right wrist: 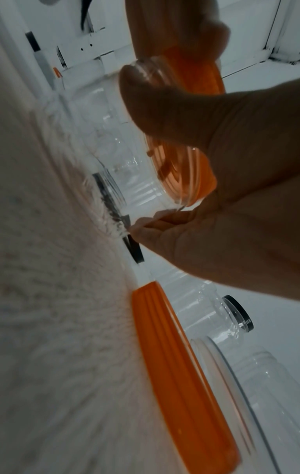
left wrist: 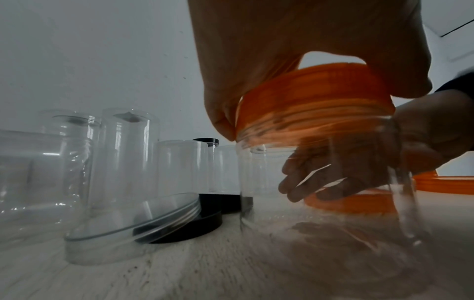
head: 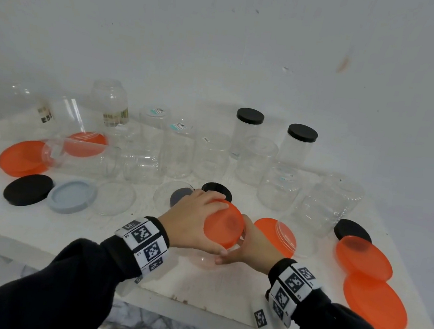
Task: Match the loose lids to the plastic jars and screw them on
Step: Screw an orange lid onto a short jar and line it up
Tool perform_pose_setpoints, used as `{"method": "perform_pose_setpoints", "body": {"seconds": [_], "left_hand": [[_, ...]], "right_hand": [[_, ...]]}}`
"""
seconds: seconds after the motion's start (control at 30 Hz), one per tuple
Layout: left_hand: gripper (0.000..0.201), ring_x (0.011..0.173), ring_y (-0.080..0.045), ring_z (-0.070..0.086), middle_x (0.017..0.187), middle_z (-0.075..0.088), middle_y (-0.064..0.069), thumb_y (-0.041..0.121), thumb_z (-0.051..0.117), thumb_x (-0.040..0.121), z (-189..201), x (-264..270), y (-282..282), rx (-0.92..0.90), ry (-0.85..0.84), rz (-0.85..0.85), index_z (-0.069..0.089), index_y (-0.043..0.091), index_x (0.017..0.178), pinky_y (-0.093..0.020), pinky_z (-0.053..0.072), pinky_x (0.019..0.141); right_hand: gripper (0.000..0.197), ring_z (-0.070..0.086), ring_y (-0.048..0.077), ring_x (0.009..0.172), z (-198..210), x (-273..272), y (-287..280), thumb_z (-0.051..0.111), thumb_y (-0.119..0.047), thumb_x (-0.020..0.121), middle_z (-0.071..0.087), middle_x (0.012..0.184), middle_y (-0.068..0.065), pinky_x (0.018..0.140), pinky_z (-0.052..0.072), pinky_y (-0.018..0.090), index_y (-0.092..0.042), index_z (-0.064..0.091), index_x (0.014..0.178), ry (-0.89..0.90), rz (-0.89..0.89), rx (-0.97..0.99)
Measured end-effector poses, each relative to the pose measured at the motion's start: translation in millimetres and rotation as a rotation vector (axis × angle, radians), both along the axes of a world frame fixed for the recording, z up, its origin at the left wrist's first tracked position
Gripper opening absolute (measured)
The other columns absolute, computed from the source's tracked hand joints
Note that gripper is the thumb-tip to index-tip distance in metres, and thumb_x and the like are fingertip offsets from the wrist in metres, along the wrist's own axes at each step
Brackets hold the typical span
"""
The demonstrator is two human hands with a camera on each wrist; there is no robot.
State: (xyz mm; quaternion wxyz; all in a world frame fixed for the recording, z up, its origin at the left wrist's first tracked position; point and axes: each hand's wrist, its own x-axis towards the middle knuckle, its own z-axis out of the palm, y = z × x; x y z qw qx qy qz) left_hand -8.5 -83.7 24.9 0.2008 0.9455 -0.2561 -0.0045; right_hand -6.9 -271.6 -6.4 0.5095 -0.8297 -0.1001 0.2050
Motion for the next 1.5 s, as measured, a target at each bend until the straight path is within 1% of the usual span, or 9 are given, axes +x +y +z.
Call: {"method": "perform_pose_setpoints", "body": {"seconds": [0.27,0.4,0.5,0.6,0.77,0.9,1.07,1.23,1.5], "left_hand": [[0.111,0.131,-0.009,0.021,0.149,0.02,0.015,0.077,0.057,0.046,-2.8,-2.9,2.1,-0.064,0.065,0.001,0.031,0.027,0.142,-0.034,0.029,0.108],[0.129,0.135,-0.007,0.021,0.15,0.009,0.013,0.054,0.085,0.048,-15.4,-8.6,15.2,-0.411,0.323,0.043,0.004,0.033,0.146,-0.034,0.029,0.111],[0.14,0.125,0.008,0.031,0.14,0.018,0.022,0.064,0.083,0.035,-28.5,-12.7,24.2,-0.589,0.465,0.063,-0.003,0.035,0.142,-0.012,0.034,0.1],[0.129,0.12,0.012,0.035,0.136,0.023,0.022,0.055,0.086,0.039,-34.7,-11.9,26.2,-0.651,0.52,0.042,0.005,0.037,0.138,-0.005,0.036,0.093],[0.093,0.123,0.003,0.042,0.134,0.04,0.012,0.023,0.086,0.059,-38.2,-5.5,30.7,-0.684,0.577,0.077,0.025,0.044,0.127,-0.019,0.037,0.103],[0.099,0.121,-0.002,0.045,0.129,0.046,0.012,0.032,0.087,0.052,-35.2,0.2,31.6,-0.658,0.587,0.093,0.028,0.036,0.131,-0.015,0.04,0.097],[0.091,0.114,0.008,0.046,0.124,0.047,0.017,0.005,0.083,0.064,-30.1,7.8,31.5,-0.613,0.591,0.041,0.029,0.037,0.13,-0.006,0.039,0.09],[0.085,0.116,0.007,0.044,0.125,0.046,0.018,0.009,0.085,0.062,-30.5,8.5,32.4,-0.629,0.613,0.04,0.033,0.042,0.121,-0.019,0.039,0.098],[0.093,0.116,0.006,0.046,0.126,0.046,0.017,0.038,0.084,0.046,-27.8,7.2,31.1,-0.635,0.604,0.034,0.033,0.041,0.124,-0.016,0.043,0.092]], "right_hand": [[0.097,0.046,0.012,0.122,1.8,-0.2,-0.4,0.091,-0.019,0.055,0.047,0.125,-0.011,0.102,0.04,0.026,-0.031,0.029,0.129,-0.009,0.052,-0.027],[0.129,0.031,0.008,0.132,23.1,1.7,-9.2,0.088,-0.038,0.044,0.028,0.14,-0.014,0.112,0.027,0.029,-0.029,0.008,0.145,0.022,0.112,0.0],[0.128,0.028,0.005,0.133,52.2,6.2,-10.1,0.088,-0.042,0.046,0.022,0.147,-0.013,0.108,0.027,0.025,-0.028,0.007,0.146,-0.087,0.163,-0.075],[0.114,0.027,0.009,0.134,74.8,7.5,4.5,0.088,-0.03,0.061,0.021,0.148,-0.008,0.104,0.028,0.021,-0.026,0.012,0.146,-0.206,0.324,-0.297],[0.109,0.029,0.026,0.132,82.4,8.9,38.3,0.077,-0.051,0.066,0.015,0.151,-0.001,0.104,0.038,0.044,-0.031,0.007,0.147,-0.374,0.532,-0.814],[0.108,0.041,0.027,0.12,84.5,14.4,48.5,0.078,-0.048,0.065,0.028,0.139,0.003,0.094,0.046,0.042,-0.03,0.009,0.146,-0.401,0.538,-0.895],[0.104,0.038,0.025,0.116,87.3,19.4,46.8,0.084,-0.033,0.061,0.027,0.133,-0.001,0.09,0.049,0.044,-0.036,0.018,0.142,-0.401,0.596,-0.903],[0.107,0.035,0.022,0.119,87.3,24.1,44.4,0.084,-0.025,0.061,0.022,0.136,-0.004,0.092,0.048,0.042,-0.04,0.016,0.143,-0.389,0.65,-0.881],[0.106,0.031,0.02,0.124,87.8,27.5,40.5,0.083,-0.017,0.059,0.022,0.139,-0.009,0.095,0.045,0.041,-0.043,0.021,0.141,-0.391,0.701,-0.812]]}}
